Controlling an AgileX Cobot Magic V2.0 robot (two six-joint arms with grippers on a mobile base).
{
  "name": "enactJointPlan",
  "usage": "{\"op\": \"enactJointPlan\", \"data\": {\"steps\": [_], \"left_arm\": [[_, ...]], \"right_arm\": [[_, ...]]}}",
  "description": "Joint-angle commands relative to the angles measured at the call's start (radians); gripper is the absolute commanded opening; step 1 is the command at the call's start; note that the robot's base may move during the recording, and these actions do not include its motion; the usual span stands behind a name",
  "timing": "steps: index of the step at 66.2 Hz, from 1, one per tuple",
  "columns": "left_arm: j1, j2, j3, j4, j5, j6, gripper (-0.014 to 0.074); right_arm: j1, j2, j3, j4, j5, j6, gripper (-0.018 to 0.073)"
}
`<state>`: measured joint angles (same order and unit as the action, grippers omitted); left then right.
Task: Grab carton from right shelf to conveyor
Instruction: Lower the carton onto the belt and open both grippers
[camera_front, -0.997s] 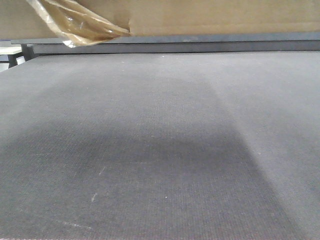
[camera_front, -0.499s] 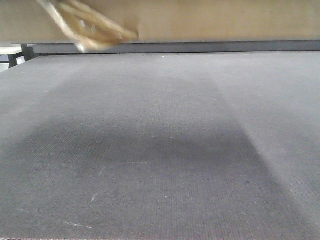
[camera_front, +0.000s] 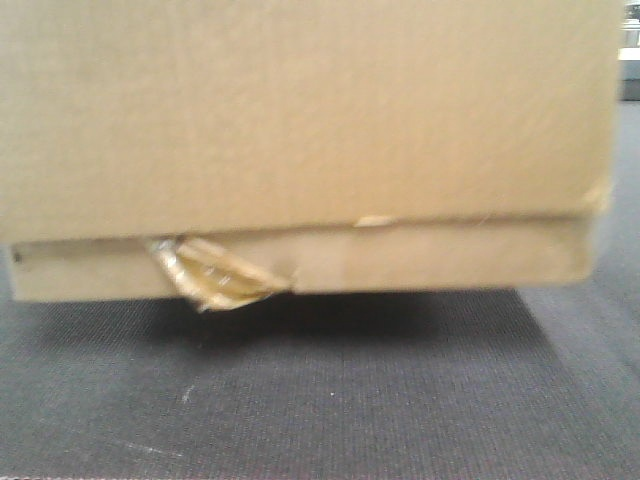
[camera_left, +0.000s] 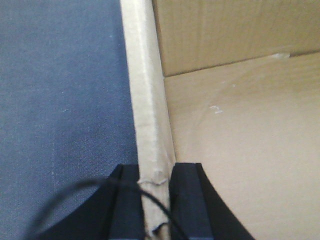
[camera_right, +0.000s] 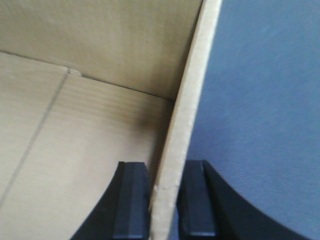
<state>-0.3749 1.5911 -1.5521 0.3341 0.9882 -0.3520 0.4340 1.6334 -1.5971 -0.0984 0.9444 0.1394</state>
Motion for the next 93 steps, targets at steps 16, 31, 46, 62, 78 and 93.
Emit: {"op": "enactJointPlan", "data": {"steps": [16, 31, 46, 62, 78, 93], "left_arm": [[0.02, -0.002, -0.003, 0.0, -0.06, 0.009, 0.0486], [0.02, -0.034, -0.01, 0.0, -0.015, 0.009, 0.061], [0.028, -0.163, -0.01, 0.006, -0.015, 0.037, 0.061], [0.171, -0.307, 0.087, -0.039, -0.028, 0.134, 0.0603], [0.382, -0.462, 0.365, -0.182, -0.135, 0.222, 0.0328], [0.426, -0.627, 0.644, -0.18, -0.281, 0.222, -0.0013]], "right_arm": [[-0.007, 0.018, -0.005, -0.01, -0.055, 0.001, 0.0376], [-0.007, -0.02, -0.006, -0.01, -0.047, 0.001, 0.0559], [-0.017, -0.134, -0.006, -0.01, -0.042, 0.001, 0.0512], [-0.143, -0.252, 0.022, -0.01, -0.006, 0.001, 0.0125], [-0.303, -0.385, 0.24, -0.01, -0.058, 0.001, 0.0025], [-0.331, -0.553, 0.562, -0.01, -0.228, 0.001, -0.0057]]}}
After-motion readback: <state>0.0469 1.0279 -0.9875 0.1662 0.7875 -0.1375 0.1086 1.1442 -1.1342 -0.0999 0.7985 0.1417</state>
